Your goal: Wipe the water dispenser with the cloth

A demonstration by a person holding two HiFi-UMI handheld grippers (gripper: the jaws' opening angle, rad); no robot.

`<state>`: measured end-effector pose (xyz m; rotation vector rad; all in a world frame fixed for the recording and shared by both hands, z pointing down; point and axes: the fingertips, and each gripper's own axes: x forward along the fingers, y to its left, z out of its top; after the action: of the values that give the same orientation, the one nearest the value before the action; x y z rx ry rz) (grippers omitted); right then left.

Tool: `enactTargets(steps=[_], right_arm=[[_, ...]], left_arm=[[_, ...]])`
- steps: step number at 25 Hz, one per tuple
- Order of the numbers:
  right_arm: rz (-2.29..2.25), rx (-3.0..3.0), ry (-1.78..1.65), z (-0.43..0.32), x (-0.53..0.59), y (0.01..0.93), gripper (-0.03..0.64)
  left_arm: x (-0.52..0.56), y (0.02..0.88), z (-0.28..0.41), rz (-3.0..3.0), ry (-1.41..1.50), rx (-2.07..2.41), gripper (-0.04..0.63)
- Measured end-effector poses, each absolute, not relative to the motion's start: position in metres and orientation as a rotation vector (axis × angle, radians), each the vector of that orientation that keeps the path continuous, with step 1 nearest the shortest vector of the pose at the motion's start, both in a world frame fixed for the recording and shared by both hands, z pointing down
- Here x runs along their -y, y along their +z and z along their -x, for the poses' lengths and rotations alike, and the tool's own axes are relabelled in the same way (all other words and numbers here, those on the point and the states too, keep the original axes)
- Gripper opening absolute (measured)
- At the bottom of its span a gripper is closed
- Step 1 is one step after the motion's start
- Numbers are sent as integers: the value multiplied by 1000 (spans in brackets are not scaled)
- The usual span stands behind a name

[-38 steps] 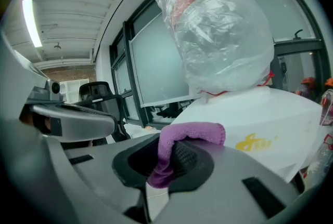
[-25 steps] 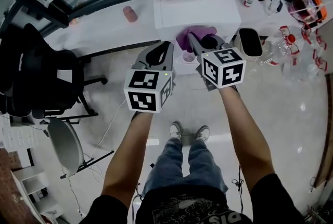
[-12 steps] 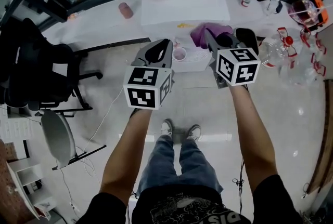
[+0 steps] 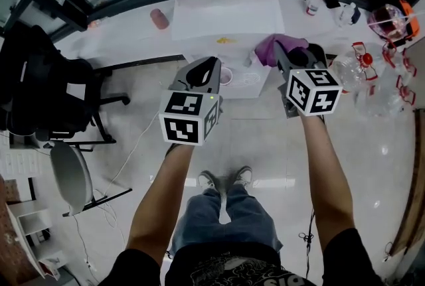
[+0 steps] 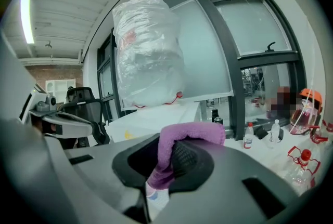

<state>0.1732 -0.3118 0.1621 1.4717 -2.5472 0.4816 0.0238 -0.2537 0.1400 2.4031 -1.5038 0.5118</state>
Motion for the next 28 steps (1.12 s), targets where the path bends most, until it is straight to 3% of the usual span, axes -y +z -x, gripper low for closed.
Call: enactTargets(steps=[28], right_arm=[[-1624, 2619, 89, -182, 308, 233, 46]], left_arm=[[260, 255, -20, -2589, 416, 1546, 35]])
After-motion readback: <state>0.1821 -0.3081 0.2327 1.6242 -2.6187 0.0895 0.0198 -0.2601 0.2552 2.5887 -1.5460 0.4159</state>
